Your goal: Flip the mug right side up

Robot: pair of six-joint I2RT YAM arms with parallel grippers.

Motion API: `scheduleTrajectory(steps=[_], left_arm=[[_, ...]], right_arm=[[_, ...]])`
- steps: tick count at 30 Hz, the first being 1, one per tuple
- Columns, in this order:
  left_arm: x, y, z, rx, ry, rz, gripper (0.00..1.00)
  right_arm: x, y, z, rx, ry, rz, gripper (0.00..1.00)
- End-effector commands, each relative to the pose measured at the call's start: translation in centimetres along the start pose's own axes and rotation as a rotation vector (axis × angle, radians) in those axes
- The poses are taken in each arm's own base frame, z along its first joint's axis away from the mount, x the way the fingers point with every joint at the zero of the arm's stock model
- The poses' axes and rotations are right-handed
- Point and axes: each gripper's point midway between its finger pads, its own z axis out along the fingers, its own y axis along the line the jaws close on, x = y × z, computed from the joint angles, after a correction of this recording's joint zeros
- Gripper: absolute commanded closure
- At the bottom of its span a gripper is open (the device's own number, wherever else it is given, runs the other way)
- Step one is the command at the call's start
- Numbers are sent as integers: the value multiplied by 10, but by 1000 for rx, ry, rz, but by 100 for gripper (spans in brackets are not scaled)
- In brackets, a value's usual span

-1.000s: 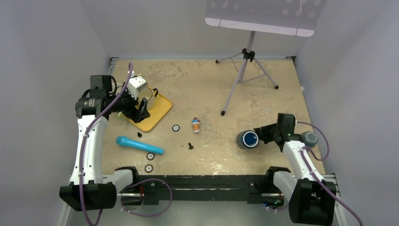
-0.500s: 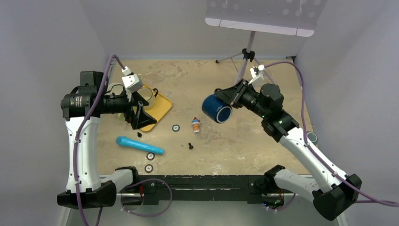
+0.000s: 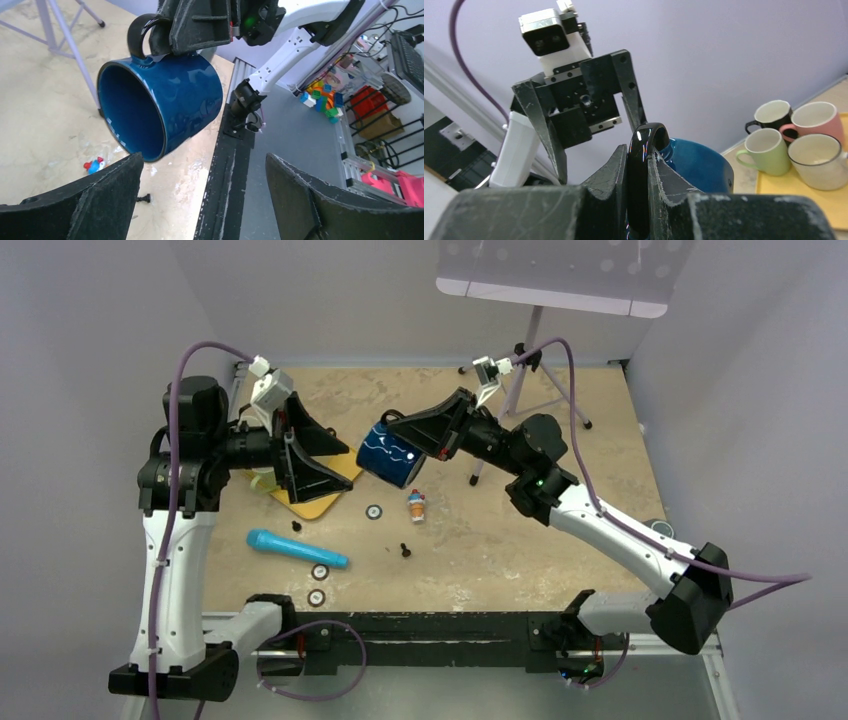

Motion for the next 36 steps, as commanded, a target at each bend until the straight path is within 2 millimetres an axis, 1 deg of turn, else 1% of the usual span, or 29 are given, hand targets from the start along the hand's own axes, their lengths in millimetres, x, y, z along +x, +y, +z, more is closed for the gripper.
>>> scheduleTrajectory(steps=[1,3,5,6,8,9,10,11,12,13,14,15,16,17,18,19,20,22,24,26,27,29,30,33,36], left_arm=[[-11,-2,13,30,-4,22,6],[-9,7,18,-10,11,22,7],[-7,15,21,-31,21,35,9],[-6,13,22,-14,26,34,11],[-2,3,28,49,43,24,20],[0,-2,32,76,55,27,31],[4,-5,35,92,67,27,46],[7,-7,37,96,77,27,65],[9,-7,38,94,84,22,89],[12,-5,37,73,94,5,100],[18,4,35,18,121,36,100],[25,14,30,-50,159,68,100],[33,27,23,-135,200,106,100],[42,49,14,-256,253,140,100],[52,71,3,-369,312,175,100],[64,95,-11,-486,388,213,100],[77,117,-26,-582,477,242,100],[105,148,-50,-682,663,273,100],[126,176,-67,-768,799,268,100],[142,200,-71,-799,867,273,100],[153,210,-70,-792,894,261,100],[164,227,-68,-798,928,238,100],[169,234,-68,-797,944,221,100],[185,261,-72,-821,973,162,100],[204,280,-74,-822,1012,109,100]], right_arm=[[-48,81,3,-276,-134,-60,100],[-46,87,5,-313,-132,-42,100],[-44,86,8,-313,-123,-33,100],[-43,86,9,-309,-126,-30,100],[-40,82,14,-302,-121,-24,100],[-38,78,17,-294,-115,-15,100],[-36,75,19,-288,-110,-7,100],[-34,71,22,-283,-105,-1,100],[-32,68,24,-275,-101,3,100],[-30,63,25,-257,-96,7,100],[-28,55,27,-222,-91,6,100],[-25,46,28,-172,-78,-8,79],[-21,33,29,-104,-58,-25,43],[-20,15,29,-8,-49,-56,8],[-25,-1,27,94,-64,-89,2],[-27,-20,21,205,-66,-130,2],[-24,-40,12,317,-61,-128,2],[-23,-75,-12,516,-74,-150,2],[-15,-95,-35,634,-71,-157,2],[-9,-113,-56,750,-72,-150,2],[-6,-127,-71,839,-75,-150,2],[-7,-146,-97,999,-94,-168,2],[-6,-152,-105,1045,-91,-175,2],[5,-161,-119,1100,-47,-184,2],[12,-167,-129,1142,-26,-183,2]])
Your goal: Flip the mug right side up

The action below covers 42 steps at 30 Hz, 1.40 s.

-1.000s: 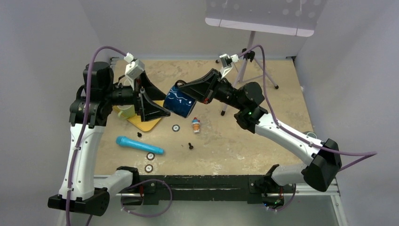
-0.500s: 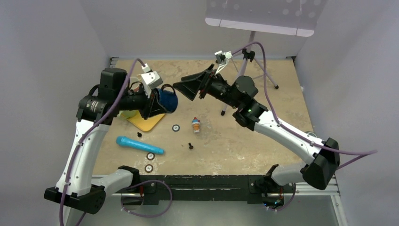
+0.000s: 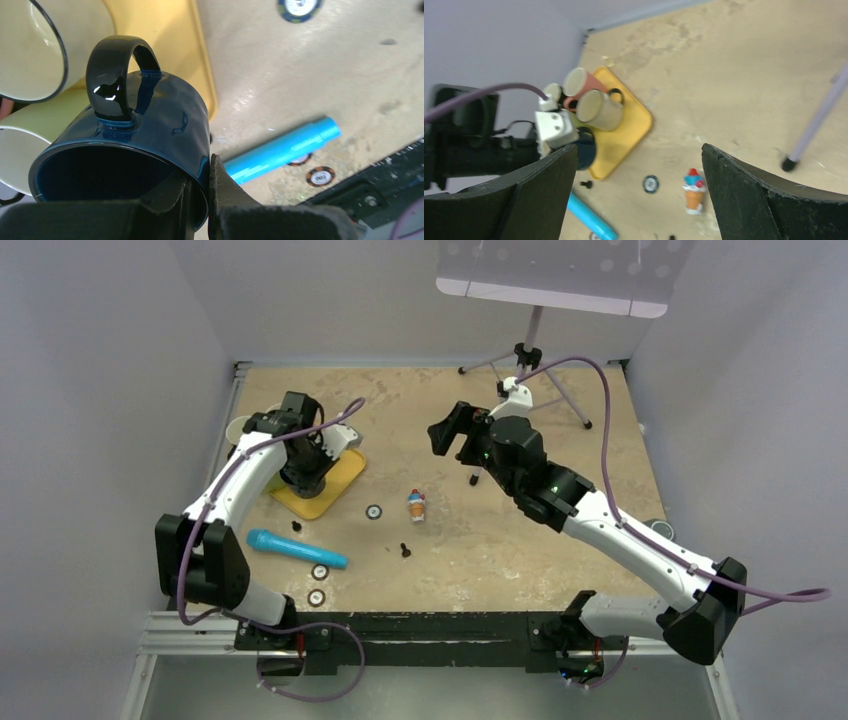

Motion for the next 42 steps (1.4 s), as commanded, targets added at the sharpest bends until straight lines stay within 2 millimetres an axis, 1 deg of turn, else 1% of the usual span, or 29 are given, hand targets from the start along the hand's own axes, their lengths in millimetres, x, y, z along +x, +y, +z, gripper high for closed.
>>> scheduleTrajectory(steps=[1,3,6,9,12,15,20,23,26,27,28,31,32,35,38,39,41,42], left_arm=[[-11,41,15,-119,-24,7,100],[-9,46,27,-116,-22,-1,100],[-5,46,42,-62,-36,-13,100],[-1,49,55,-32,-26,-26,100],[5,55,66,-38,-10,-8,100],[13,62,72,-36,10,10,100],[25,86,75,-72,54,12,100],[29,84,76,-59,67,36,100],[29,79,72,-36,60,45,100],[27,78,70,-34,51,44,92],[25,77,66,-34,36,43,82],[17,72,51,-28,-9,42,53],[14,70,44,-27,-24,43,50],[4,65,20,-28,-79,41,43],[-4,51,-2,13,-129,45,39],[-5,47,-8,21,-140,45,39],[-7,41,-21,17,-157,42,39],[-8,38,-29,11,-175,39,38]], right_arm=[[8,-42,-6,177,0,-49,2],[7,-48,-9,195,-16,-45,2],[4,-56,-13,210,-38,-44,1],[0,-71,-17,256,-50,-28,2],[-4,-80,-21,269,-65,-14,2],[-10,-84,-27,266,-83,5,2],[-18,-91,-32,263,-97,23,2],[-20,-104,-34,310,-98,29,2],[-19,-137,-36,430,-89,41,2],[-19,-148,-38,475,-88,44,2],[-18,-161,-41,526,-89,51,2],[-21,-206,-54,703,-121,67,1],[-23,-224,-60,766,-137,80,1],[-30,-280,-84,928,-190,154,1],[-50,-326,-122,1082,-326,210,1],[-54,-338,-134,1135,-372,227,1],[-57,-358,-155,1216,-428,294,1],[-51,-363,-161,1243,-435,337,2]])
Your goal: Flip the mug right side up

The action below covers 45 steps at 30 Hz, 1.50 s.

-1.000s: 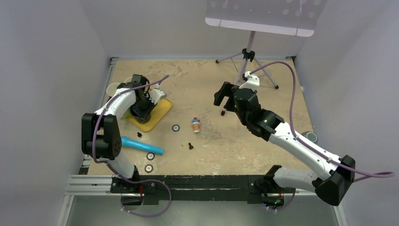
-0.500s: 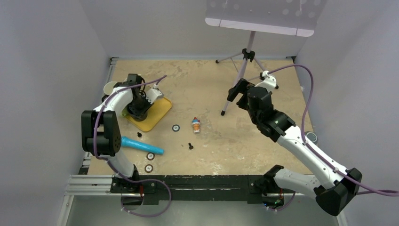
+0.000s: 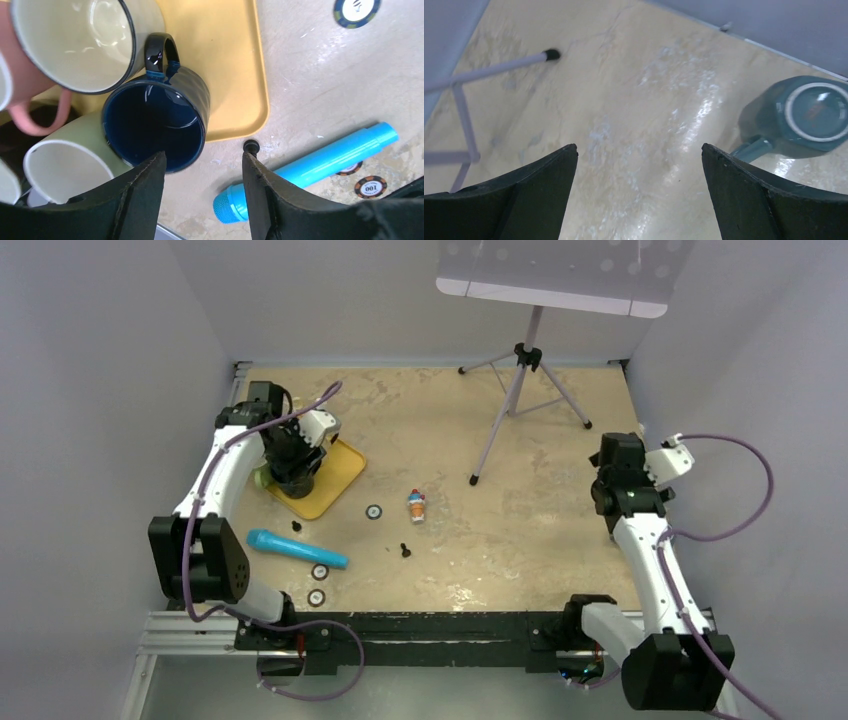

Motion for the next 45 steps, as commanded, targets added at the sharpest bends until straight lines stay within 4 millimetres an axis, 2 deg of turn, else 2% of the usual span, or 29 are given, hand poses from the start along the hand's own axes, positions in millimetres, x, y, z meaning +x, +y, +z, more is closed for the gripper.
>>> scheduleTrajectory(steps=[1,6,9,11,12,15,20,24,27,31,34,40,42,44,45], left_arm=[[-18,-20,-44,18,-112,4,38],[-25,-43,-67,50,-191,27,37],[-32,-53,-76,68,-239,42,37],[-36,-56,-78,76,-259,41,37],[-37,-56,-80,78,-263,41,37],[-36,-58,-80,81,-261,47,36],[-31,-58,-75,80,-243,62,37],[-29,-57,-74,71,-238,71,37],[-29,-57,-74,71,-243,83,37],[-34,-56,-72,81,-255,82,37],[-38,-54,-73,89,-257,74,36],[-37,-52,-74,81,-247,74,37],[-38,-52,-74,80,-251,75,37],[-40,-52,-75,80,-257,71,36],[-40,-51,-75,80,-256,67,37]], right_arm=[[-21,-41,5,157,-84,189,2],[20,-79,5,325,-31,379,8],[51,-81,18,353,35,426,14],[73,-82,31,428,83,438,14],[76,-85,34,483,86,437,12],[79,-87,41,608,97,380,6],[76,-77,52,600,99,446,7],[70,-91,55,665,93,492,12],[55,-96,47,655,43,485,10],[53,-104,46,618,23,506,5],[57,-113,59,611,48,523,4],[38,-124,70,614,17,512,5],[32,-123,76,589,-4,484,5],[32,-116,85,555,5,465,8],[33,-117,85,563,15,465,13]])
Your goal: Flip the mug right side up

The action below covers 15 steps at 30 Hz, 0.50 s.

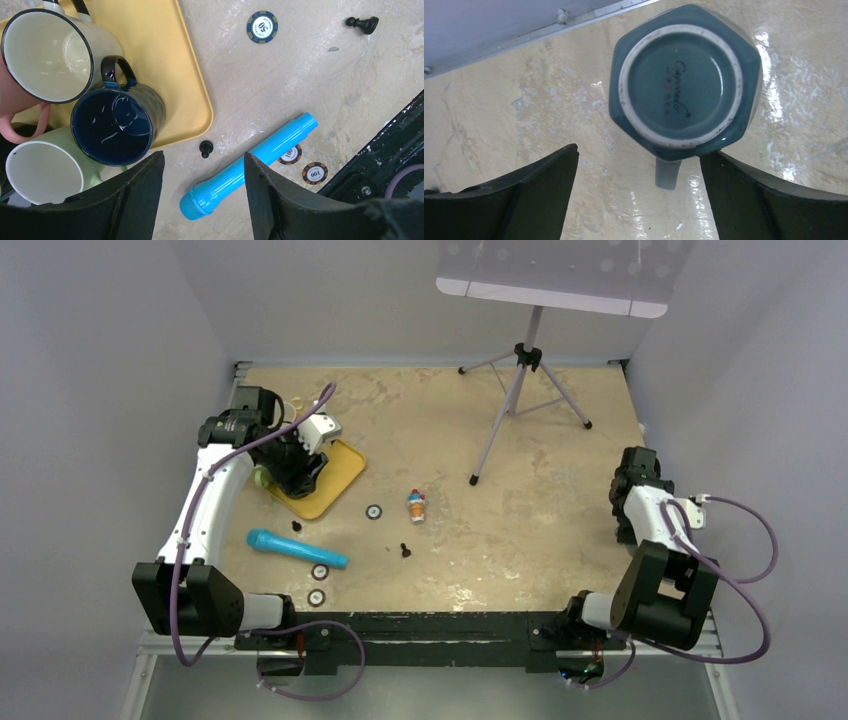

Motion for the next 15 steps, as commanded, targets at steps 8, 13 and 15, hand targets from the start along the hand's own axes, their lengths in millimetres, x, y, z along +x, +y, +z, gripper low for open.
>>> scheduleTrajectory(steps=[8,13,15], left_arm=[[-26,1,-20,-15,-80,25,37],[-29,-1,-22,-12,-93,25,37],[-28,-1,-22,-13,-91,27,37]], right_arm=[[-9,21,15,-74,-19,-30,47],[-9,24,28,-131,26,-49,66],[-11,33,24,-201,23,-67,70]])
